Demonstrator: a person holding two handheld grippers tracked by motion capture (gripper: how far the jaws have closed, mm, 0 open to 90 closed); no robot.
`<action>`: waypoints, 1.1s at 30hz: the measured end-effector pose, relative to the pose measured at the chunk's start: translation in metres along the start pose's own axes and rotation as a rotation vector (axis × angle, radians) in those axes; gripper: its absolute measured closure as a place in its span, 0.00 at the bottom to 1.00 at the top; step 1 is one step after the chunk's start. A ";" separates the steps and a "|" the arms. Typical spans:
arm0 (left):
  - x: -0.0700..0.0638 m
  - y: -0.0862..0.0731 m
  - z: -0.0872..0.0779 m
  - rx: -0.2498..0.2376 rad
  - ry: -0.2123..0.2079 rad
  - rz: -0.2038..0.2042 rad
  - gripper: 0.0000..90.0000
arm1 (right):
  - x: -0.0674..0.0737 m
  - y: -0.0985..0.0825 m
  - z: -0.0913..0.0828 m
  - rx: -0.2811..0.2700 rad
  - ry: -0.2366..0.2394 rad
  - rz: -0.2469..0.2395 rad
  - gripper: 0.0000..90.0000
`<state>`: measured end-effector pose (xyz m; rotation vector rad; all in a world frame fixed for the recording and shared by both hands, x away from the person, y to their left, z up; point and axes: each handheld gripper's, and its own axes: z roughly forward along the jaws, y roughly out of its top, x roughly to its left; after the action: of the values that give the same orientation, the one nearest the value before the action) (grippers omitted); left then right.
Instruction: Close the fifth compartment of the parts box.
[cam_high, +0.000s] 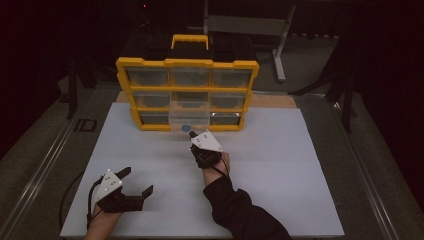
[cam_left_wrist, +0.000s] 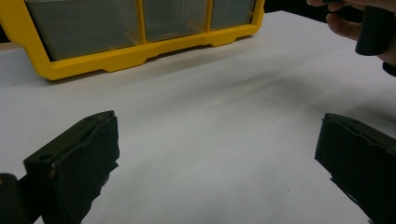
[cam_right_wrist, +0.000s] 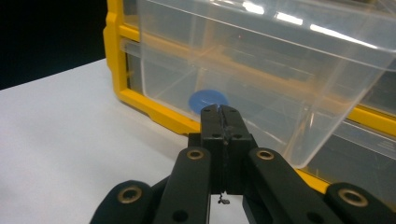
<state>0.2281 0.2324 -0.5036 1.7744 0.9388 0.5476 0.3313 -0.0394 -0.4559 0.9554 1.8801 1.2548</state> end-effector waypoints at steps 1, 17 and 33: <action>0.000 0.000 0.000 0.001 0.002 0.001 0.00 | -0.001 0.000 0.001 0.000 -0.004 -0.002 1.00; 0.000 0.000 0.000 -0.001 0.001 -0.001 0.00 | -0.003 0.003 0.004 0.001 -0.022 -0.021 1.00; 0.000 0.000 0.000 0.001 0.000 0.000 0.00 | -0.009 0.006 0.005 0.000 -0.040 -0.015 1.00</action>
<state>0.2282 0.2323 -0.5037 1.7749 0.9394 0.5477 0.3414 -0.0432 -0.4505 0.9576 1.8532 1.2189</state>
